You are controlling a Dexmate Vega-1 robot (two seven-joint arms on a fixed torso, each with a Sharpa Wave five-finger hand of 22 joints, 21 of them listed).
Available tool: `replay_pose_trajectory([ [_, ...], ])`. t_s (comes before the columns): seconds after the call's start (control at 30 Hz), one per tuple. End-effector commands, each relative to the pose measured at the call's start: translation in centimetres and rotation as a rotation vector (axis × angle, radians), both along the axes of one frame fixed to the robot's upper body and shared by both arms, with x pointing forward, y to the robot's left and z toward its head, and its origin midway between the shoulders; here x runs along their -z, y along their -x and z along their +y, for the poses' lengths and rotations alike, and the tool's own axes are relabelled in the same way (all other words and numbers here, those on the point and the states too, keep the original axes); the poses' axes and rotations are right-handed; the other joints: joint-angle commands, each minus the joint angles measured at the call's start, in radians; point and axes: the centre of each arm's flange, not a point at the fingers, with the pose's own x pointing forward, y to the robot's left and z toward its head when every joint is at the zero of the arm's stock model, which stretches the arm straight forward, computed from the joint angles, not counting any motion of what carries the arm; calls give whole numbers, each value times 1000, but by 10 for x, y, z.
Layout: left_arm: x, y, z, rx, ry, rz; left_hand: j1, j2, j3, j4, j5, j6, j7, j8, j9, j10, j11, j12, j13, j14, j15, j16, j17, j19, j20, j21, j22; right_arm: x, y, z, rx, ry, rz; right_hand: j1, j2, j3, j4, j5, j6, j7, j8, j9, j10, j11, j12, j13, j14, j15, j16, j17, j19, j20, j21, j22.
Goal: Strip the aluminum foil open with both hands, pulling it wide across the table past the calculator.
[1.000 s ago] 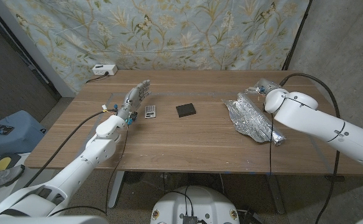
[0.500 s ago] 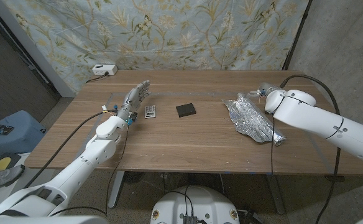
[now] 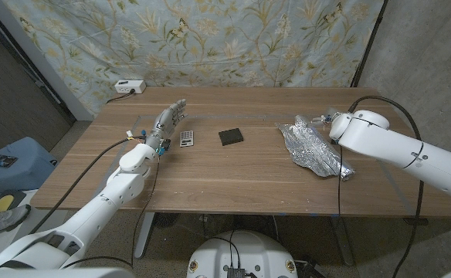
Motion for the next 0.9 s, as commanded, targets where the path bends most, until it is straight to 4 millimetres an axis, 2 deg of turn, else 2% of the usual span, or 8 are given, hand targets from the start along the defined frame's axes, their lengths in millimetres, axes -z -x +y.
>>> replay_pose_trajectory([
  [0.03,0,1,0,-6,3,-3,-1,-5,4,-5,8,6,0,1,4,4,2,2,2,6,4,-1,0,5,2,-1,4,7,-15,-1,2,-1,27,6,-11,-5,-2,8,-3,26,1,2,-8,2,1,1,-4,2,0,2,-4,-1,0,3],
  [0.57,3,-1,2,-6,11,9,-3,-4,9,-8,9,10,3,2,4,8,11,3,2,9,7,-1,0,9,2,-4,4,8,-30,5,11,17,85,22,-42,-24,-3,24,-13,31,4,4,-22,7,2,0,-10,4,-2,3,-11,0,0,3],
  [0.9,2,0,2,-5,13,10,-5,-3,12,-10,9,9,2,1,5,8,15,3,2,10,8,-1,1,11,6,-7,4,10,-31,6,30,28,103,28,-45,-29,0,32,-17,36,5,5,-31,11,2,-1,-13,8,-2,4,-15,6,0,4],
])
